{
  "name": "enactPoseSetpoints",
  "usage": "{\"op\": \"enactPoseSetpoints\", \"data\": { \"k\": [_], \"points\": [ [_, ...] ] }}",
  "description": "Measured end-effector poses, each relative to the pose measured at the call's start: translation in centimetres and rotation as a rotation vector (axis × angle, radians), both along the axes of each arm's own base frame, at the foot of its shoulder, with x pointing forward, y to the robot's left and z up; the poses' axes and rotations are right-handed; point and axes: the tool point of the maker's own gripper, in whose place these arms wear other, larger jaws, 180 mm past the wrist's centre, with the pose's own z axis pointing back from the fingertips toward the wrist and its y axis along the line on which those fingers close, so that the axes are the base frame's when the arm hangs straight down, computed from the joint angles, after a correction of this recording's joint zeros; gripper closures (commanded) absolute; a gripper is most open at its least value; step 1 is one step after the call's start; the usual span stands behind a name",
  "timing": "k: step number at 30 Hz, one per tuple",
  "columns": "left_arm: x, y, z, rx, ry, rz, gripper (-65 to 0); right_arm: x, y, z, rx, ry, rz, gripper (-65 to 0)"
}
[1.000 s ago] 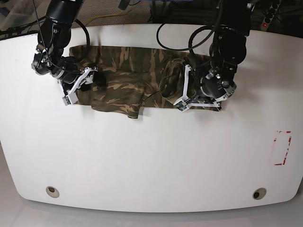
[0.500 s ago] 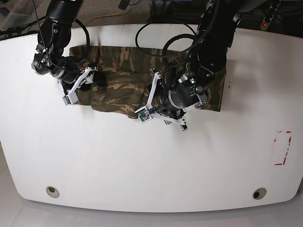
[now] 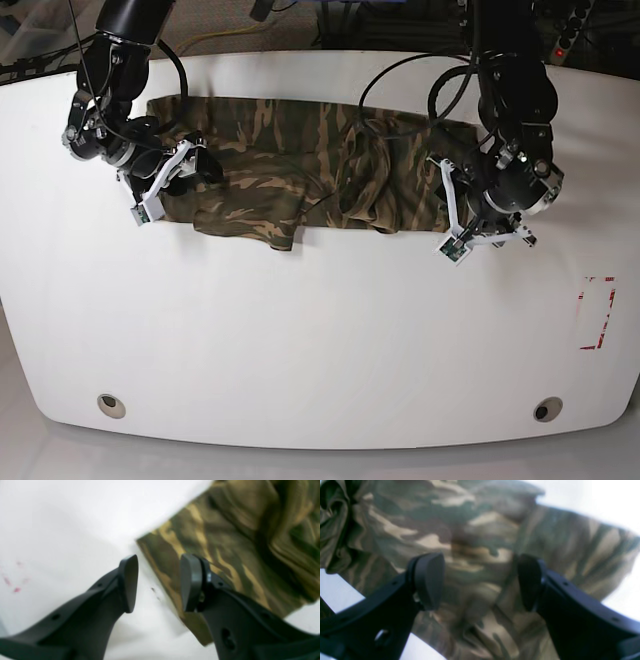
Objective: Fold the T-shirt properly
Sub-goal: 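Press and adjust the folded end with the left gripper near the right gripper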
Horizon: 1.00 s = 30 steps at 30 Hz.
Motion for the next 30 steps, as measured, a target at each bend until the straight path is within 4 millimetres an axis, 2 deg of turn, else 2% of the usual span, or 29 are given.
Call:
{"op": "enactPoseSetpoints", "data": {
  "k": [2, 5, 7, 11, 15, 19, 25, 30],
  "points": [
    [-0.6, 0.4, -0.8, 0.009, 0.026, -0.003, -24.4, -0.2, -0.2, -0.1, -0.007, 0.007, -0.001, -43.8],
    [-1.6, 1.0, -3.5, 0.016, 0.118, 0.006, -24.4, -0.1, 0.0, -0.1, -0.002, 0.004, 0.002, -43.8],
    [-1.9, 0.8, -4.9, -0.002, 0.153, 0.004, -24.4, 0.0, 0.2, 0.0, 0.002, 0.002, 0.002, -43.8],
    [-2.1, -2.0, -6.3, -0.034, 0.170, -0.083, -24.4, -0.1, 0.7, -0.2, 0.018, 0.002, -0.004, -43.8],
    [-2.3, -6.5, -6.1, -0.054, 0.163, -0.216, -24.4, -0.2, 1.1, -0.3, 0.027, 0.006, -0.001, -43.8],
    [-1.4, -10.7, -5.0, -0.090, 0.130, -0.307, -24.4, -0.2, 1.1, -0.3, 0.026, 0.007, -0.001, -43.8],
    [-1.2, -13.8, -4.8, -0.069, 0.133, -0.406, -24.4, -0.2, 1.3, -0.3, 0.032, 0.006, -0.002, -43.8],
    [0.2, -16.3, -2.5, -0.099, 0.065, -0.449, -24.4, -0.2, 1.2, -0.4, 0.030, 0.007, -0.002, -43.8]
  ]
}}
